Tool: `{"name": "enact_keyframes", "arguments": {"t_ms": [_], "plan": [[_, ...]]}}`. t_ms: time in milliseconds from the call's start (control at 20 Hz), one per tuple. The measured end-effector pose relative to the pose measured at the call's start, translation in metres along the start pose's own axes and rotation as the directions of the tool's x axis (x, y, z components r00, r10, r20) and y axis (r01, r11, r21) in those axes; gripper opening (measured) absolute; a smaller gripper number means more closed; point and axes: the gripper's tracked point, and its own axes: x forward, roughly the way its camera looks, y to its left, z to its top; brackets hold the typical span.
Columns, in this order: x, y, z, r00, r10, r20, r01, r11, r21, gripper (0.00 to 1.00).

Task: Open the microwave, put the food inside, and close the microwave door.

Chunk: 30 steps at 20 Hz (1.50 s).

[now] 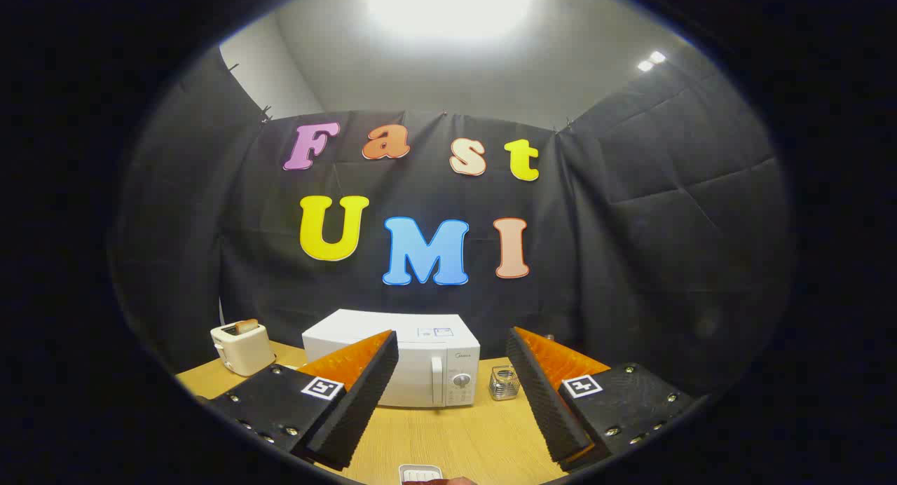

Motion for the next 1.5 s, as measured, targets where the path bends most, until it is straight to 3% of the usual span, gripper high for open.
{"name": "enact_keyframes", "arguments": {"t_ms": [700, 1500], "plan": [[0.012, 0.001, 0.005, 1.000, -0.002, 0.019, 0.001, 1.000, 0.021, 0.98], [0.128, -0.005, -0.045, 0.999, 0.037, -0.037, -0.035, 0.998, 0.052, 0.98]]}}
